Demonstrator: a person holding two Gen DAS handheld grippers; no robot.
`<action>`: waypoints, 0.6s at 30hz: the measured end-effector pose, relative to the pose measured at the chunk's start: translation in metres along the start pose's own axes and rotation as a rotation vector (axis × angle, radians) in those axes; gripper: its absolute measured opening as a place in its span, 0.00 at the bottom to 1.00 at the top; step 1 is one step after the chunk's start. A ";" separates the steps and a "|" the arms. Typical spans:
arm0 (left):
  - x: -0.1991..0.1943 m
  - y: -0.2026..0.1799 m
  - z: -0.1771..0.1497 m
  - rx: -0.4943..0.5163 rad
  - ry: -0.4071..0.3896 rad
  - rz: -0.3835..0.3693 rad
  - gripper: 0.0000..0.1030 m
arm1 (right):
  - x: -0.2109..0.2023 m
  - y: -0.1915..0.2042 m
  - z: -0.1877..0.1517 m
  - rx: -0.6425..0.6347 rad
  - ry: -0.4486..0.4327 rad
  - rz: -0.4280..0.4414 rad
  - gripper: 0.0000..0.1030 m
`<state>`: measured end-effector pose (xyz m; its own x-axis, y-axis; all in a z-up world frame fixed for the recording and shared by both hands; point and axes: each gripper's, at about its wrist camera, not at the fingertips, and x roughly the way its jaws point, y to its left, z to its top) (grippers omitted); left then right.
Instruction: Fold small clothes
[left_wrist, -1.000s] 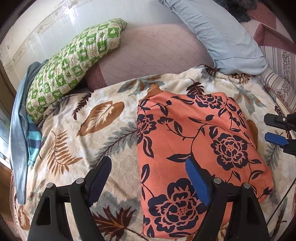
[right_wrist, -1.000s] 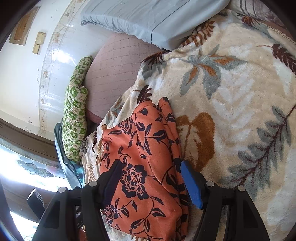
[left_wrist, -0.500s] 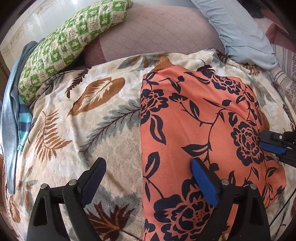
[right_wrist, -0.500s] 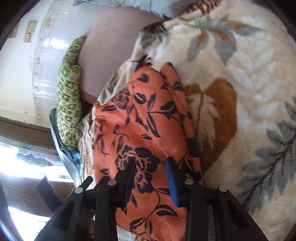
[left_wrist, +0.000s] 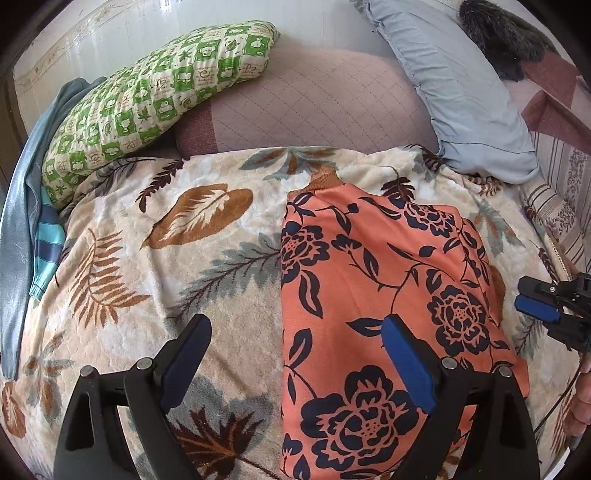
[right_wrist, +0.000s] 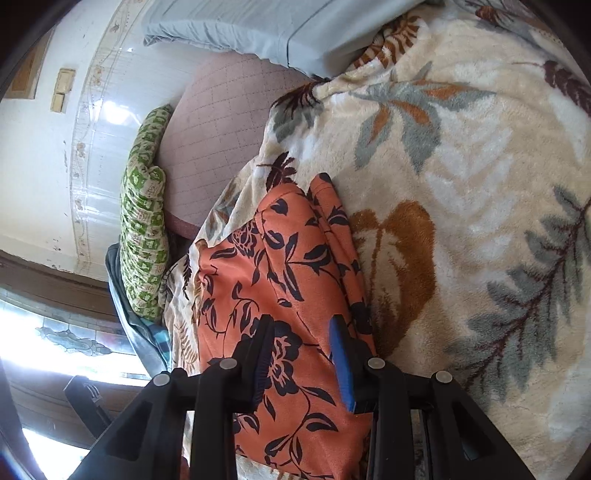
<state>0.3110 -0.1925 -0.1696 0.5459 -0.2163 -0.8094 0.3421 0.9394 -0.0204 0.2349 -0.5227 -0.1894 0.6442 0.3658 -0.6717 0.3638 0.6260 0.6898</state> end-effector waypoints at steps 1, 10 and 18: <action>0.001 -0.002 -0.001 -0.003 0.007 0.002 0.91 | -0.009 0.001 -0.003 -0.005 -0.024 0.008 0.33; -0.052 -0.021 -0.006 0.075 -0.075 -0.025 0.91 | -0.053 -0.001 -0.053 -0.065 -0.093 -0.017 0.34; -0.108 0.003 -0.032 0.079 -0.121 -0.011 0.91 | -0.107 0.012 -0.118 -0.145 -0.127 0.056 0.34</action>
<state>0.2285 -0.1577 -0.1015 0.6287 -0.2617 -0.7323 0.4049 0.9141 0.0209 0.0911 -0.4730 -0.1410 0.7435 0.3188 -0.5878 0.2303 0.7032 0.6726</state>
